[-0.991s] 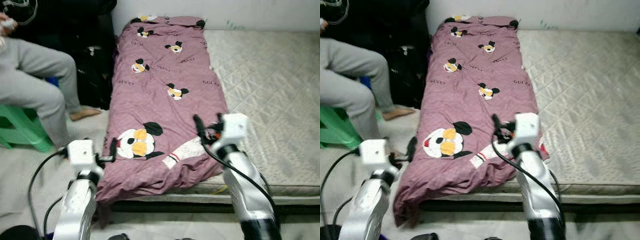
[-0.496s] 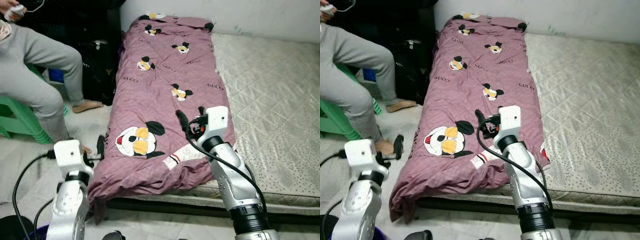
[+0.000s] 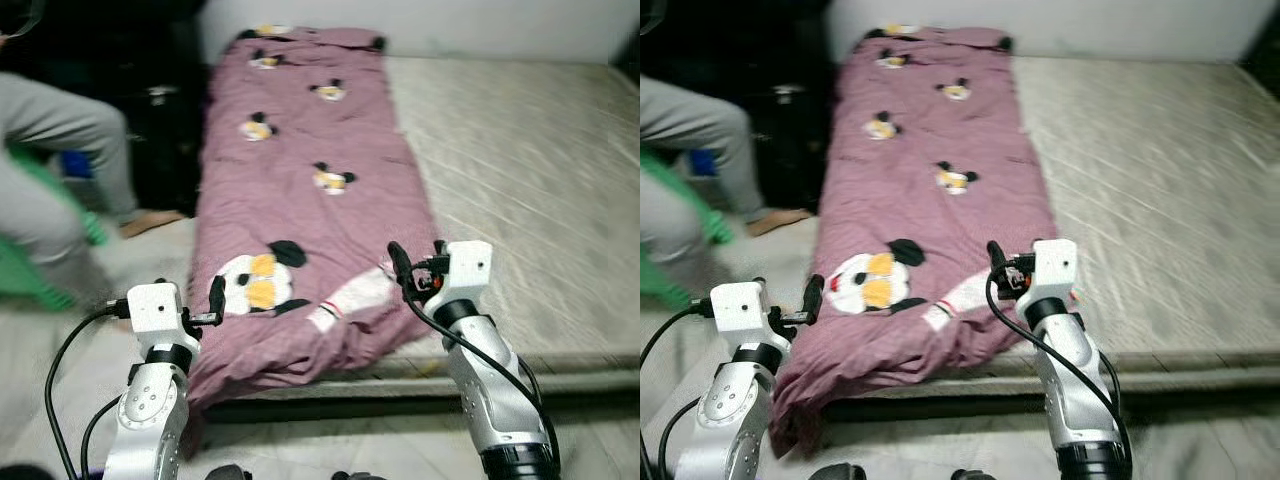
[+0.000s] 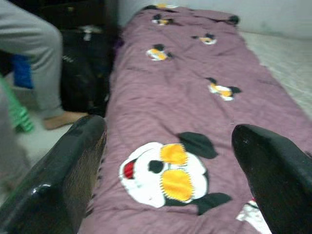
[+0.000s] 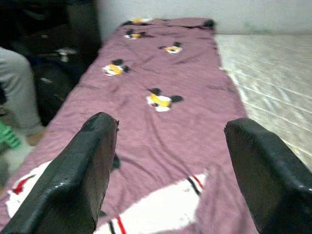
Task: Clean up the room
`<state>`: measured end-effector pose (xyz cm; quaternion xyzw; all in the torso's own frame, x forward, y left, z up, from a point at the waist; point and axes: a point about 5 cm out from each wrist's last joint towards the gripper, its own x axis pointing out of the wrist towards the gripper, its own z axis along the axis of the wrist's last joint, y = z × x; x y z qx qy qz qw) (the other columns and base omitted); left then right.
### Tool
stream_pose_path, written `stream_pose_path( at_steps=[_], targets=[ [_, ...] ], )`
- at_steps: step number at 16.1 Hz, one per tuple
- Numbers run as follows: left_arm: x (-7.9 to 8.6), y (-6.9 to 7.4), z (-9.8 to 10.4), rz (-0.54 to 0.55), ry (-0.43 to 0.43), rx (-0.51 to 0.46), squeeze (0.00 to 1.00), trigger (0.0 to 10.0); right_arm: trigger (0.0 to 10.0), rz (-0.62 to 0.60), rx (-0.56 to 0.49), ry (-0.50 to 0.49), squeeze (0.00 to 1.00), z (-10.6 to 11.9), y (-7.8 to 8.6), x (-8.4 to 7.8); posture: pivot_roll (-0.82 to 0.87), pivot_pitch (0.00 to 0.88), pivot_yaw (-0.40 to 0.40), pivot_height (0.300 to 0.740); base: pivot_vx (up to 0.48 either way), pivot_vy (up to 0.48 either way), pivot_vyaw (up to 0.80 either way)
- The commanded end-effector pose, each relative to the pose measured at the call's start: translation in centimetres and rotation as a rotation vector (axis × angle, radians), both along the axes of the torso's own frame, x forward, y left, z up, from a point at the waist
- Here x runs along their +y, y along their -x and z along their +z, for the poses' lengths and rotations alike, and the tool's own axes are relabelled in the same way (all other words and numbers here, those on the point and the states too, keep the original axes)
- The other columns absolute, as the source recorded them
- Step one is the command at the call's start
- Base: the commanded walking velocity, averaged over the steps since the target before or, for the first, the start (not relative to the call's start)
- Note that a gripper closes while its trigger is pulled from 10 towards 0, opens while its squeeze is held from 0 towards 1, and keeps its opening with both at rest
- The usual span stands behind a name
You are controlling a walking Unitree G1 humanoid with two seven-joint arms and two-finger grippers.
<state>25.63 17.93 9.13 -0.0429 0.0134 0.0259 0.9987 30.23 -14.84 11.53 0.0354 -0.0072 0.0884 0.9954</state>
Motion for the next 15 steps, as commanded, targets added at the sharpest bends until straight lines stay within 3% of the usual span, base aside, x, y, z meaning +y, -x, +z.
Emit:
stream_pose_path(
  at_steps=[1,10,15],
  targets=[
    [0.19,0.1,0.05,0.0,-0.005,0.006,0.0,10.0,10.0,-0.016,-0.009,0.002,0.0,0.32,0.17,-0.35,0.06,0.142,0.003,0.74,0.0,0.0,-0.8],
    [0.32,0.14,0.39,-0.002,0.033,0.013,0.0,10.0,10.0,-0.041,0.012,0.017,0.0,-0.16,0.45,-0.75,0.06,0.164,0.007,0.74,0.0,0.0,-0.8],
    [-0.13,0.39,0.64,-0.059,0.024,-0.007,0.0,10.0,10.0,-0.049,0.003,0.019,0.0,0.04,0.52,-0.77,0.06,0.178,0.011,0.74,0.115,0.0,-0.8]
  ],
)
